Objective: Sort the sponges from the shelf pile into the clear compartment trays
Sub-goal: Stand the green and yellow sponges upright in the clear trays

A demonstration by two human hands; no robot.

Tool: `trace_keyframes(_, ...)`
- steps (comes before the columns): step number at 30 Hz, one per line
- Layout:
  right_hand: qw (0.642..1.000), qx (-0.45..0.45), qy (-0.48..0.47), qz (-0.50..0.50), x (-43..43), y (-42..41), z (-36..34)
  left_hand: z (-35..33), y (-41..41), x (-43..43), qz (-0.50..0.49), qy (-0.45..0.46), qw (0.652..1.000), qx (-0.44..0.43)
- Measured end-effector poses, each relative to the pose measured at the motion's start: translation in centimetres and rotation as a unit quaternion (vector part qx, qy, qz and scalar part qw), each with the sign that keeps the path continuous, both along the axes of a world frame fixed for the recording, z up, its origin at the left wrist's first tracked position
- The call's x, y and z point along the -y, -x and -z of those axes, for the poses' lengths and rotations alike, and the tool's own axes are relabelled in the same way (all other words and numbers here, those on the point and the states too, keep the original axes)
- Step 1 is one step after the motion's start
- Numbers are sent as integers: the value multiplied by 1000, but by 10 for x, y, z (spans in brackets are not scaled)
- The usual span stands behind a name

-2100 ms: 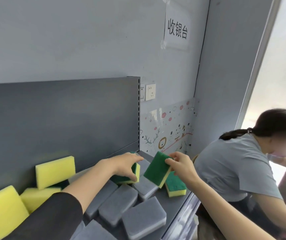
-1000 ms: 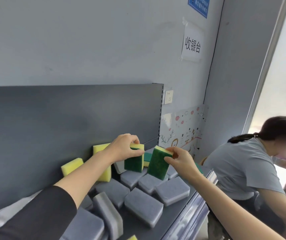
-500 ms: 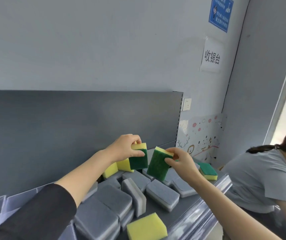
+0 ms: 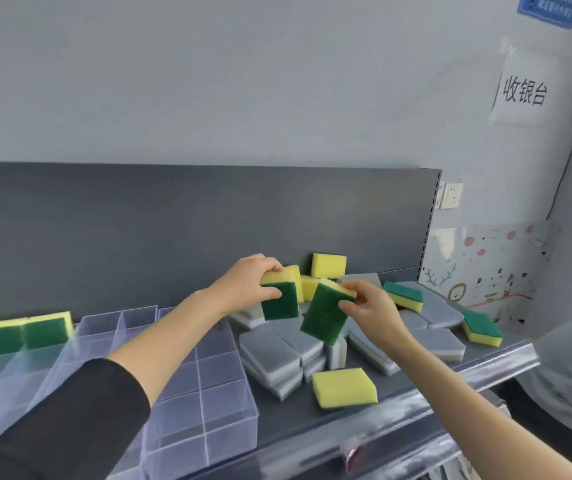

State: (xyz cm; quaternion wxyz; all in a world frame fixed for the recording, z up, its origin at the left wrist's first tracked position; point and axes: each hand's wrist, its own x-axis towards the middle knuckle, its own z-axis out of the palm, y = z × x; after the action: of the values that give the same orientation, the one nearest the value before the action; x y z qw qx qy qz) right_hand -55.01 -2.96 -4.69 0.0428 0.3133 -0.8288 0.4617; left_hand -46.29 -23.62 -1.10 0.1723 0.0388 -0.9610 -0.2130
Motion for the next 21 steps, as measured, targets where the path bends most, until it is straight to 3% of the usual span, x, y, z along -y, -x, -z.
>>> trace_keyframes(21, 979, 7, -5, -202, 184, -130, -10, -9, -222, 144, -260, -24, 965, 1)
